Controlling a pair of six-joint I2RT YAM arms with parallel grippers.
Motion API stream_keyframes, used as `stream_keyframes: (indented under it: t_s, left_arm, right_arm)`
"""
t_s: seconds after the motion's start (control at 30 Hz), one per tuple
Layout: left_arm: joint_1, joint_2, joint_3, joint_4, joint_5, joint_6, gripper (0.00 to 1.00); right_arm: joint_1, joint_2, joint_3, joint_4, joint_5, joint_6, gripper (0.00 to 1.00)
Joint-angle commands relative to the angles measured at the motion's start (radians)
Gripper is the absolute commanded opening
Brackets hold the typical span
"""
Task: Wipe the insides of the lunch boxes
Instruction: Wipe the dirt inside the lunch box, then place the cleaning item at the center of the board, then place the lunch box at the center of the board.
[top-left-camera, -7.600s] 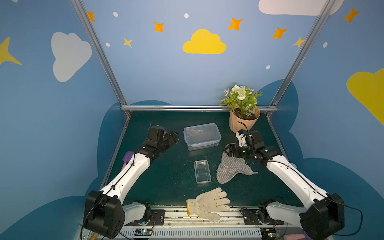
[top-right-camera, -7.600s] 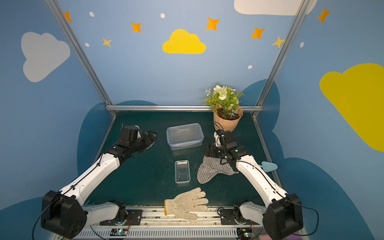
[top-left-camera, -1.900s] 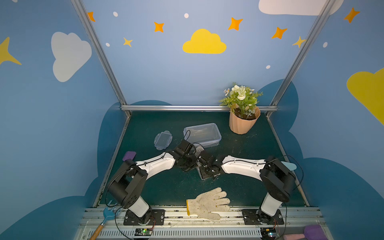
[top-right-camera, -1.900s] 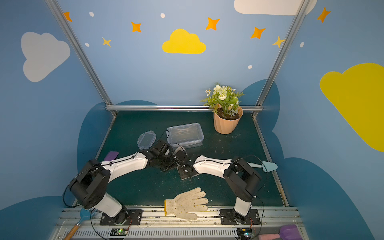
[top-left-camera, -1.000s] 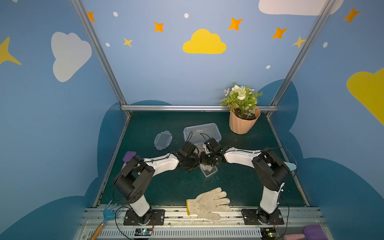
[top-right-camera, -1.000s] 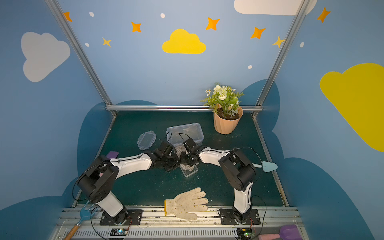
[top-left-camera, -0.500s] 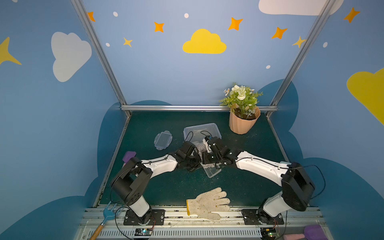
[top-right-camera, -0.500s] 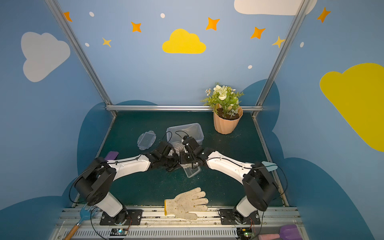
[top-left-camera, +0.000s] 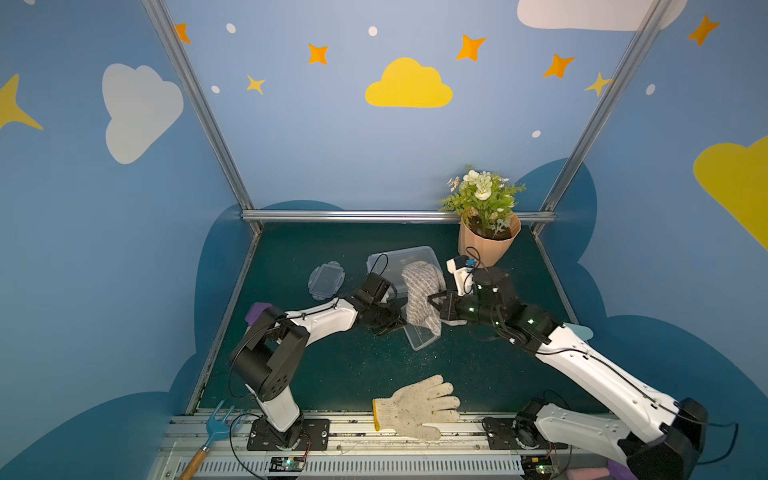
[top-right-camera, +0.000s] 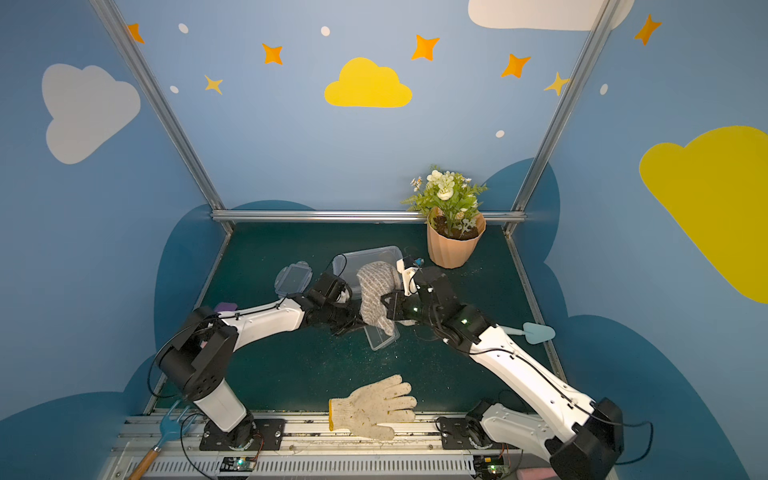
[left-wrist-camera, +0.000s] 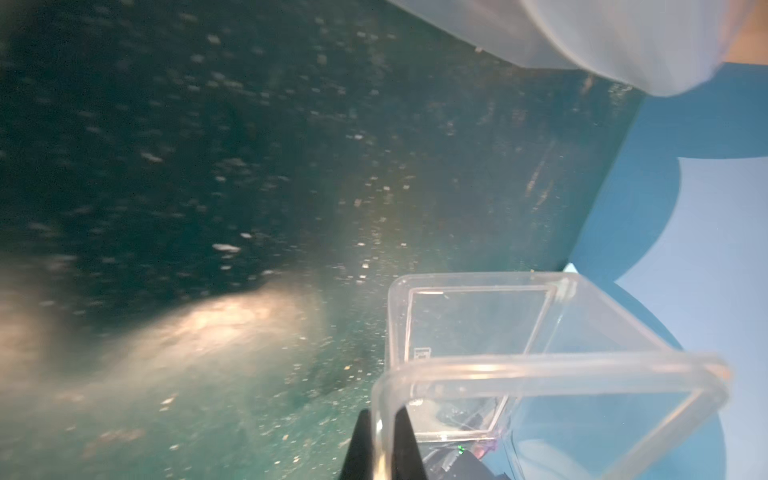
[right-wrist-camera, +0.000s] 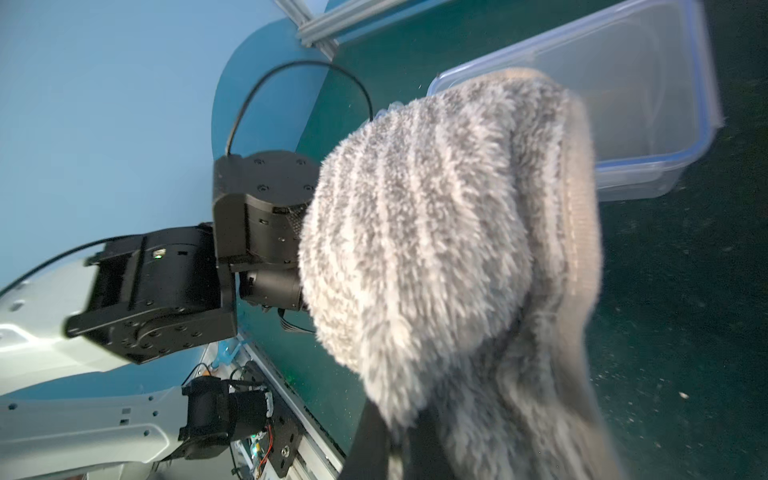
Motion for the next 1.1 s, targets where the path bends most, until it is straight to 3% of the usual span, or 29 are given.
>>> stream_keyframes:
  t_s: [0.0, 0.17, 0.33, 0.5, 0.8, 1.07]
  left_arm:
    - [0.036, -0.019, 0.04, -0.125, -0.03, 0.089, 0.04]
    - [0.125, -0.074, 0.093, -0.293, -0.078, 0.212, 0.04]
    - [0.229, -0.09, 0.198, -0.482, -0.144, 0.383, 0.04]
    - [0.333, 0.002, 0.327, -0.612, -0.159, 0.535, 0.04]
    - [0.4, 0.293, 0.621, -0.783, -0.268, 0.692, 0.04]
    - [0.452, 0.47, 0.9, -0.937, -0.357, 0.77, 0.04]
  right_arm:
    - [-0.051, -0.074, 0.012, -0.119, 0.046, -0.028, 0.0]
    - [-0.186, -0.125, 0.004, -0.23, 0.036, -0.079, 0.0]
    - [-0.413, -0.086, -0.073, -0.228, -0.147, -0.103, 0.0]
    - [-0.551, 0.018, -0.122, -0.186, -0.228, -0.125, 0.0]
    - [-0.686, 0.219, -0.12, -0.141, -0.296, -0.15, 0.0]
    - [-0.711, 0.295, -0.094, -0.139, -0.302, -0.165, 0.0]
